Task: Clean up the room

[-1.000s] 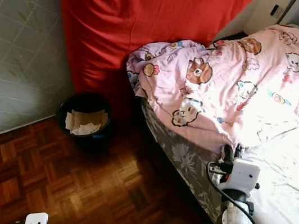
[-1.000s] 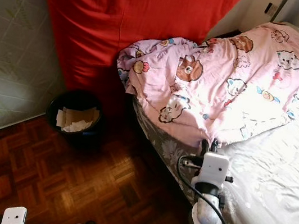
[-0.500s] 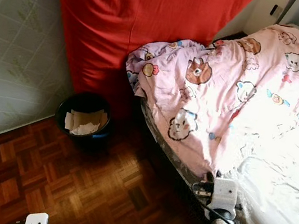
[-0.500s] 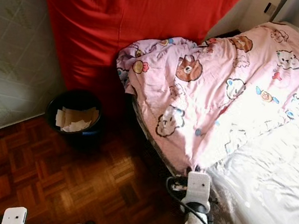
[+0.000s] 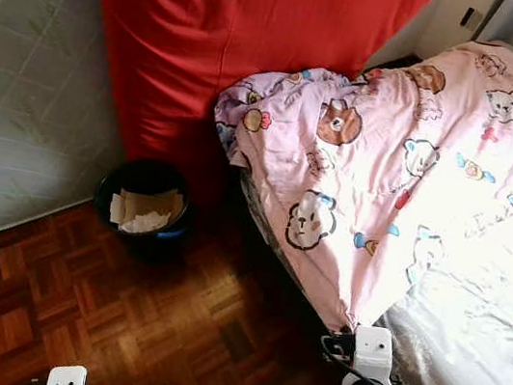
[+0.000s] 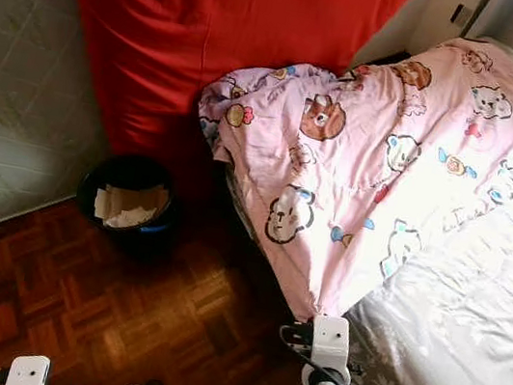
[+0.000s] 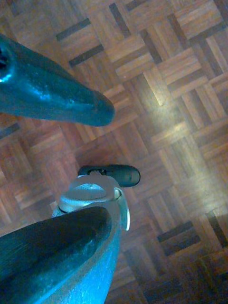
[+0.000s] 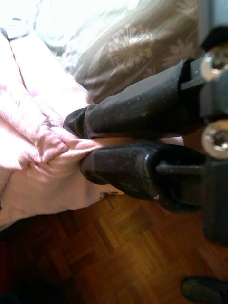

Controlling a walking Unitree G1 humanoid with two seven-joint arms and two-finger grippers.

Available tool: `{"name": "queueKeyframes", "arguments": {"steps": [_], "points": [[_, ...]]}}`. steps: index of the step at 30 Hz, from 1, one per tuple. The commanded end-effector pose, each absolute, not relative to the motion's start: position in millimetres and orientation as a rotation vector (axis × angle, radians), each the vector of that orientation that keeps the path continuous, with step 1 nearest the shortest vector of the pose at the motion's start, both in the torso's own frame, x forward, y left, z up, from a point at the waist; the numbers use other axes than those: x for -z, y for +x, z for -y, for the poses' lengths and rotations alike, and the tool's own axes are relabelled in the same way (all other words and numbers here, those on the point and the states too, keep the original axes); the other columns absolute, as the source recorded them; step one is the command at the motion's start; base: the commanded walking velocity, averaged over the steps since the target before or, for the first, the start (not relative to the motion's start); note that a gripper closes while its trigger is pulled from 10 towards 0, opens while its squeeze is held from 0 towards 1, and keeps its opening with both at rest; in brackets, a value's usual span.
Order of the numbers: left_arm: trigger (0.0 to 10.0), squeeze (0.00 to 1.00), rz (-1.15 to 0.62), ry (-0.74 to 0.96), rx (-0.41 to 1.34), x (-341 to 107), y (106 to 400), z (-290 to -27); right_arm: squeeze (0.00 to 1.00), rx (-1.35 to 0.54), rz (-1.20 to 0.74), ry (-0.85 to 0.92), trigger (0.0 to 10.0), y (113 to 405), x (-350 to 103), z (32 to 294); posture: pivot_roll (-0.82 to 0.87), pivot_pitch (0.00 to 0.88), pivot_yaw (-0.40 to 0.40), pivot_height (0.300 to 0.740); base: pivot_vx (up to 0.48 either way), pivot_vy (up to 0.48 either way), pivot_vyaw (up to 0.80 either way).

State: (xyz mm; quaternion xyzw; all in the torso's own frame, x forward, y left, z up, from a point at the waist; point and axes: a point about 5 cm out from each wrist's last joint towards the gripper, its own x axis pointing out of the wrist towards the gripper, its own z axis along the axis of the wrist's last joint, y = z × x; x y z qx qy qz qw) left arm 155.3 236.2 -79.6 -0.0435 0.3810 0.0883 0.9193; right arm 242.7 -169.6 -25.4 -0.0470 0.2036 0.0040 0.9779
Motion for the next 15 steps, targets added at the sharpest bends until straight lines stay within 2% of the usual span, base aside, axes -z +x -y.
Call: {"name": "queueKeyframes", "arguments": {"steps": [1, 3, 4, 5, 6, 7, 15], "points": [[10.0, 0.0, -0.823, -0.084, -0.186, 83.5, 145.4, -238.8, 0.0, -0.023, -0.446, -0.073, 10.0, 235.4, 32.8, 168.7, 0.08, 0.203, -0.032, 0.74, 0.0, 0.0, 0.0], [10.0, 0.0, -0.823, -0.082, -0.185, 83.5, 145.5, -238.6, 0.0, -0.03, -0.448, -0.068, 10.0, 235.6, 33.6, 168.5, 0.08, 0.202, -0.033, 0.74, 0.0, 0.0, 0.0], [10.0, 0.0, -0.823, -0.081, -0.185, 83.5, 145.6, -238.5, 0.13, -0.036, -0.454, -0.066, 10.0, 234.9, 34.7, 168.0, 0.08, 0.202, -0.033, 0.74, 0.0, 0.0, 0.0], [10.0, 0.0, -0.823, -0.081, -0.185, 83.5, 145.7, -238.5, 0.82, -0.043, -0.456, -0.058, 10.0, 234.5, 35.3, 167.2, 0.08, 0.202, -0.033, 0.74, 0.0, 0.0, 0.0], [10.0, 0.0, -0.822, -0.081, -0.185, 83.5, 145.7, -238.4, 0.82, -0.047, -0.458, -0.052, 10.0, 234.2, 35.6, 166.7, 0.08, 0.202, -0.033, 0.74, 0.0, 0.0, 0.0], [10.0, 0.0, -0.822, -0.081, -0.185, 83.5, 145.8, -238.4, 1.0, -0.051, -0.459, -0.05, 10.0, 234.1, 35.8, 166.4, 0.08, 0.202, -0.034, 0.74, 0.0, 0.0, 0.0], [10.0, 0.0, -0.823, -0.078, -0.186, 83.5, 145.9, -238.0, 1.0, -0.051, -0.464, -0.05, 10.0, 232.3, 38.1, 165.7, 0.08, 0.2, -0.035, 0.74, 0.0, 0.0, 0.0]]}}
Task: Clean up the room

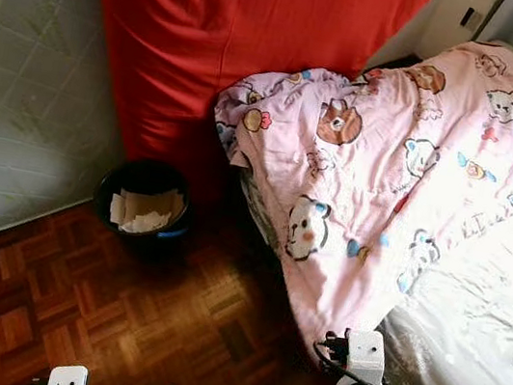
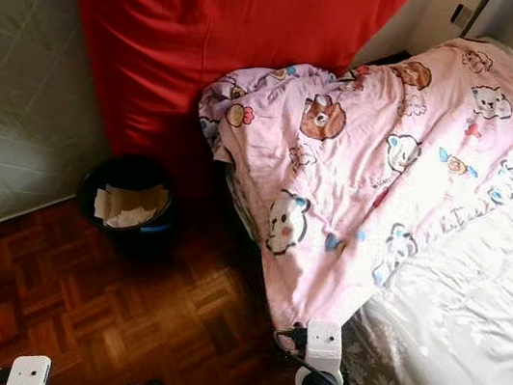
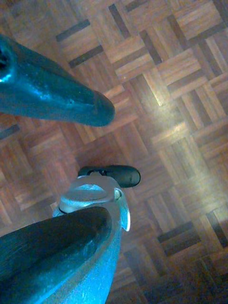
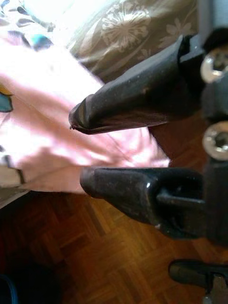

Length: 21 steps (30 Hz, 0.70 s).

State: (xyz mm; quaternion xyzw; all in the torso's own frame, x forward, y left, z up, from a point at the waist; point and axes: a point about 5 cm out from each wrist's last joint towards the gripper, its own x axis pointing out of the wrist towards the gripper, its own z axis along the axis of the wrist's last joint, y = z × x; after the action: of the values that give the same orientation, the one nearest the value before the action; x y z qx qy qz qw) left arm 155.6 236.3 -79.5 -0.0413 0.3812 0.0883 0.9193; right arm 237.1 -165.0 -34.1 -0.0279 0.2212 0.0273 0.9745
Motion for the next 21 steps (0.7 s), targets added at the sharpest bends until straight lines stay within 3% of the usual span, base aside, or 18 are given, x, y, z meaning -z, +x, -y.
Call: {"name": "queueKeyframes", "arguments": {"steps": [1, 2, 3, 4, 5, 12, 19, 21], "points": [[10.0, 0.0, -0.823, -0.077, -0.185, 83.5, 145.9, -238.0, 1.0, -0.052, -0.463, -0.05, 10.0, 232.4, 38.2, 165.5, 0.08, 0.201, -0.034, 0.74, 0.0, 0.0, 0.0], [10.0, 0.0, -0.823, -0.077, -0.185, 83.6, 146.0, -237.9, 1.0, -0.054, -0.463, -0.049, 10.0, 232.5, 38.2, 165.6, 0.08, 0.199, -0.035, 0.74, 0.0, 0.0, 0.0], [10.0, 0.0, -0.824, -0.076, -0.185, 83.6, 146.0, -237.8, 0.94, -0.054, -0.464, -0.049, 10.0, 232.6, 38.3, 165.6, 0.08, 0.199, -0.035, 0.74, 0.0, 0.0, 0.0], [10.0, 0.0, -0.824, -0.076, -0.184, 83.6, 146.1, -237.7, 0.67, -0.055, -0.466, -0.049, 10.0, 232.6, 38.5, 165.4, 0.08, 0.199, -0.035, 0.74, 0.0, 0.0, 0.0], [10.0, 0.0, -0.824, -0.076, -0.184, 83.6, 146.1, -237.7, 0.0, -0.054, -0.473, -0.051, 10.0, 232.3, 39.3, 165.4, 0.08, 0.198, -0.035, 0.74, 0.0, 0.0, 0.0], [10.0, 0.0, -0.826, -0.073, -0.182, 83.6, 146.6, -237.6, 0.0, -0.033, -0.549, -0.005, 10.0, 226.9, 47.9, 166.9, 0.08, 0.192, -0.036, 0.74, 0.0, 0.0, 0.0], [10.0, 0.0, -0.841, -0.073, -0.192, 84.5, 145.9, -237.3, 0.0, 0.116, -0.764, 0.143, 10.0, 196.1, 73.2, 183.5, 0.06, 0.161, -0.034, 0.74, 0.0, 0.0, 0.0], [10.0, 0.0, -0.842, -0.072, -0.192, 84.4, 147.0, -236.8, 0.0, 0.167, -0.858, 0.162, 10.0, 175.7, 84.4, 189.8, 0.06, 0.148, -0.037, 0.74, 0.0, 0.0, 0.0]]}}
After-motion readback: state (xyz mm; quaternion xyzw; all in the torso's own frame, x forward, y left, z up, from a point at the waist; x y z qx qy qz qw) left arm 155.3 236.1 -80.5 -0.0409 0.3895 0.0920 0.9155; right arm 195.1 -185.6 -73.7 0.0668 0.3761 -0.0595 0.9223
